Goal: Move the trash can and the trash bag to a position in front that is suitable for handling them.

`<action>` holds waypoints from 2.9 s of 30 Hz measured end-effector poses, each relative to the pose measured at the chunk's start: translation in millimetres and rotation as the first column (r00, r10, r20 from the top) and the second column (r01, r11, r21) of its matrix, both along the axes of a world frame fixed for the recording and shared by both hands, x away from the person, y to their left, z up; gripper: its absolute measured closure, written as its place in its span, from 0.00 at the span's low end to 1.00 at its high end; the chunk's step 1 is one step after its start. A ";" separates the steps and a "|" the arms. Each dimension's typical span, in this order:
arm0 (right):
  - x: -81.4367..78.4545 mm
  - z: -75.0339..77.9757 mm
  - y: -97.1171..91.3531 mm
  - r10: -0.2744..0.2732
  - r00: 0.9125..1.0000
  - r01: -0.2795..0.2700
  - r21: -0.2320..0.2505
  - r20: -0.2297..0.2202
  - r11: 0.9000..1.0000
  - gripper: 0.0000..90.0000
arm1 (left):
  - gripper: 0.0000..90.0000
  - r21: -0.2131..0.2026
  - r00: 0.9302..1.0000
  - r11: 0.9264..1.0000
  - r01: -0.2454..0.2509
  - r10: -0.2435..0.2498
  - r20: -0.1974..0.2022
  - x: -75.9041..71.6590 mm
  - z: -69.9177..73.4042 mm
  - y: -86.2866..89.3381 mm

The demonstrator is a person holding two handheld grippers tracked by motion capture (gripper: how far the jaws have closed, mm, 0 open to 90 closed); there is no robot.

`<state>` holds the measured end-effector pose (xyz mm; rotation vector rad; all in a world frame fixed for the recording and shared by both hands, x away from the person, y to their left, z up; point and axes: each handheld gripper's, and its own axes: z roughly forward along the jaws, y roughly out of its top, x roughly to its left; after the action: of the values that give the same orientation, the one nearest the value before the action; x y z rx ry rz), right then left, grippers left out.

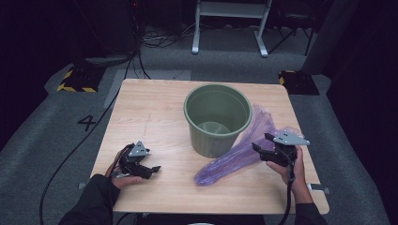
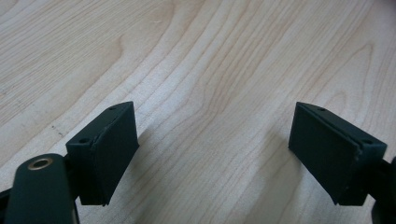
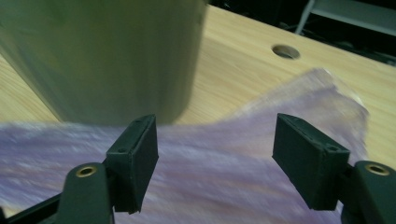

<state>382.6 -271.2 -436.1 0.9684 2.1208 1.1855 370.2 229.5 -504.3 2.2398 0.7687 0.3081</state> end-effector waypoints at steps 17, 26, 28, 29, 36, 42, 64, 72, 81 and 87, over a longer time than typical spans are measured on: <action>21.7 -1.6 60.7 0.326 0.943 -0.326 0.019 -0.069 0.945 0.17 | 0.17 0.000 1.000 1.000 0.001 -0.001 0.000 -0.1 0.0 0.0; 16.0 -3.6 81.8 0.386 0.920 -0.386 0.009 -0.063 0.922 0.23 | 0.17 -0.001 1.000 1.000 0.000 0.000 -0.001 -0.2 -0.1 -0.1; 10.9 -5.3 83.3 0.398 0.914 -0.399 0.006 -0.073 0.917 0.27 | 0.17 -0.001 1.000 1.000 0.000 0.000 0.000 -0.3 -0.1 -0.1; 8.3 -5.9 82.7 0.392 0.917 -0.393 -0.001 -0.074 0.920 0.29 | 0.17 0.000 1.000 1.000 0.000 0.000 0.000 -0.5 -0.1 -0.1; -24.0 -17.2 50.1 0.209 0.977 -0.212 -0.059 -0.049 0.976 0.41 | 0.17 0.002 1.000 1.000 0.004 -0.004 0.001 -0.9 0.0 0.2; -37.6 -15.4 17.5 0.044 0.999 -0.044 -0.021 -0.023 0.999 0.34 | 0.17 0.002 1.000 1.000 0.005 -0.005 0.002 -0.9 0.0 0.1; 32.5 -65.8 14.4 -0.002 0.976 -0.007 -0.041 -0.219 0.999 0.28 | 0.18 -0.001 0.999 0.999 0.044 -0.044 0.006 -6.1 0.1 -2.9; 47.5 -67.0 10.6 -0.016 0.978 0.001 -0.074 -0.209 0.997 0.28 | 0.21 0.000 0.999 0.999 0.034 -0.034 0.008 -7.0 0.3 -6.7; 49.1 -58.3 7.7 0.037 0.987 -0.046 -0.051 -0.158 0.998 0.22 | 0.18 0.002 1.000 1.000 0.001 -0.001 0.003 -9.2 0.2 -15.6; 49.7 -50.1 12.4 0.006 0.995 -0.009 -0.030 -0.098 0.999 0.19 | 0.18 0.003 1.000 1.000 -0.018 0.018 0.003 -11.0 0.2 -17.0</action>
<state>432.3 -258.8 -486.2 1.0240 2.2141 1.1269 359.2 212.5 -504.1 2.2360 0.7876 0.3215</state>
